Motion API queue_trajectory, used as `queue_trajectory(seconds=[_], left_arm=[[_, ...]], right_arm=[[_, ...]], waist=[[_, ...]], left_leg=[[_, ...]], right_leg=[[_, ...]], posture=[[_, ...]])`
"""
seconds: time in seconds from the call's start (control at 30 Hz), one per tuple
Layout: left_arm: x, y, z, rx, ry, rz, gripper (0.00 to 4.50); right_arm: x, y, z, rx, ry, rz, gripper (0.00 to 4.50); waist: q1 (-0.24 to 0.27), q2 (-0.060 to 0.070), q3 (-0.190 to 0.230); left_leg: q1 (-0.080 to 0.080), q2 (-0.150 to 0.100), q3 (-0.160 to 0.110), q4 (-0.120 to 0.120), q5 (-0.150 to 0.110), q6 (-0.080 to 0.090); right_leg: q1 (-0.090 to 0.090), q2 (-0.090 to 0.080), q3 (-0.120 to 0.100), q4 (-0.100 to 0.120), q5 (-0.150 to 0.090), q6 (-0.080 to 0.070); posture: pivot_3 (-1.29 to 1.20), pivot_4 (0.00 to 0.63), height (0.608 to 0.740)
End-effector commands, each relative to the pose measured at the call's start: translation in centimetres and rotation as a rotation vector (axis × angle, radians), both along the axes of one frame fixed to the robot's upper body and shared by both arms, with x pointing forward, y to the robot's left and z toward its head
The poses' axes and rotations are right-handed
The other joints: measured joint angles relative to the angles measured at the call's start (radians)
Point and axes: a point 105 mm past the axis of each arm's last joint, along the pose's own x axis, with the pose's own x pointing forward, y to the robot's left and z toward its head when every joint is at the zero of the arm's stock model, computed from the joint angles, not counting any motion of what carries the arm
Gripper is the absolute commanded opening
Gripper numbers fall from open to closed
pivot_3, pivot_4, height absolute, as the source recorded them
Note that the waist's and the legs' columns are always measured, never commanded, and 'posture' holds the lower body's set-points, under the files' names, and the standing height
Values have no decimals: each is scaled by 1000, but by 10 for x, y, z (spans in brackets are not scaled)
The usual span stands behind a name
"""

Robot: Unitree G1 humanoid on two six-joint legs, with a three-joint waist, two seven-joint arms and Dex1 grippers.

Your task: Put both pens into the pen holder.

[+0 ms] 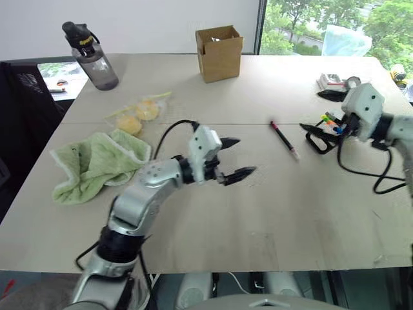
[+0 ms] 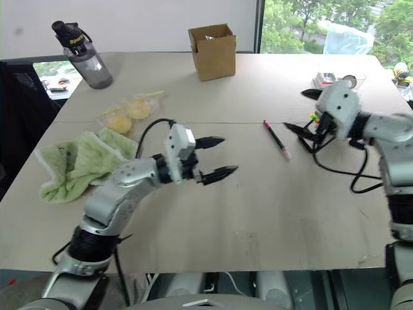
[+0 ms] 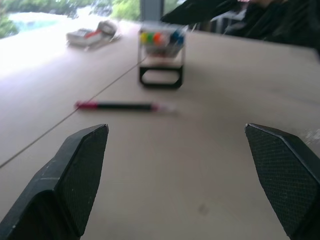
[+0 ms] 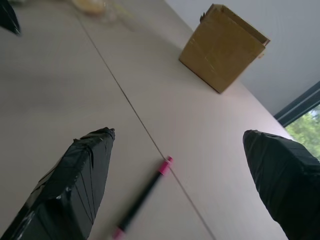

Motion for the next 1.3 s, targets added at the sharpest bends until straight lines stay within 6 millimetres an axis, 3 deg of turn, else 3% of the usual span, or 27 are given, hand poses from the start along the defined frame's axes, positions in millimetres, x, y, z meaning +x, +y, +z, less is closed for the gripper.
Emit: queue_trajectory(seconds=[0.03,0.2,0.5,0.67,0.7,0.77,1.0,1.03,1.17,1.3], left_arm=[[-6,10,15,-27,-45,-8,4500],[-10,20,12,-2,-37,20,4500],[-10,19,13,15,-40,30,4500],[-8,17,16,15,-49,32,4500],[-8,17,16,16,-50,33,4500],[-7,18,17,19,-53,36,4500],[-6,20,17,22,-58,46,4500],[-5,20,17,21,-59,48,4500],[3,22,25,-112,-45,106,4500],[14,26,37,-502,88,180,4500]], right_arm=[[-1,4,-14,105,73,-60,4402],[2,-5,-58,103,178,-167,4402],[20,-26,-81,101,240,-349,4402],[26,-21,-84,224,328,-380,4402],[26,-19,-85,245,349,-381,3911],[24,-16,-87,261,383,-376,3694],[20,-14,-93,235,392,-371,327],[20,-14,-94,230,390,-370,37],[21,-11,-90,183,337,-337,37],[14,7,-68,182,202,-191,37]], waist=[[6,1,1],[8,1,1],[-1,1,1],[-1,1,1],[-1,1,1],[-1,1,1],[2,1,1],[2,1,1],[3,1,1],[2,0,1]], left_leg=[[-1,0,0,0,0,0],[-2,-3,0,2,-1,1],[1,-1,1,1,-1,2],[0,-1,1,1,-1,2],[0,-1,1,1,-1,2],[0,-1,1,1,-1,2],[0,-2,1,1,-1,2],[0,-2,1,1,-1,2],[0,-2,1,1,-1,2],[-1,-2,1,2,-1,2]], right_leg=[[0,-1,0,0,0,0],[0,-4,-1,-3,0,0],[0,0,0,1,0,0],[0,0,1,0,0,0],[0,0,1,0,0,0],[0,0,1,0,0,0],[0,0,1,0,0,0],[0,0,1,0,0,0],[0,0,1,0,0,0],[0,-1,0,0,0,0]], posture=[[0,150,736],[0,150,736],[0,150,736],[0,150,736],[0,150,736],[0,150,736],[0,150,736],[0,150,736],[0,150,736],[0,150,736]])
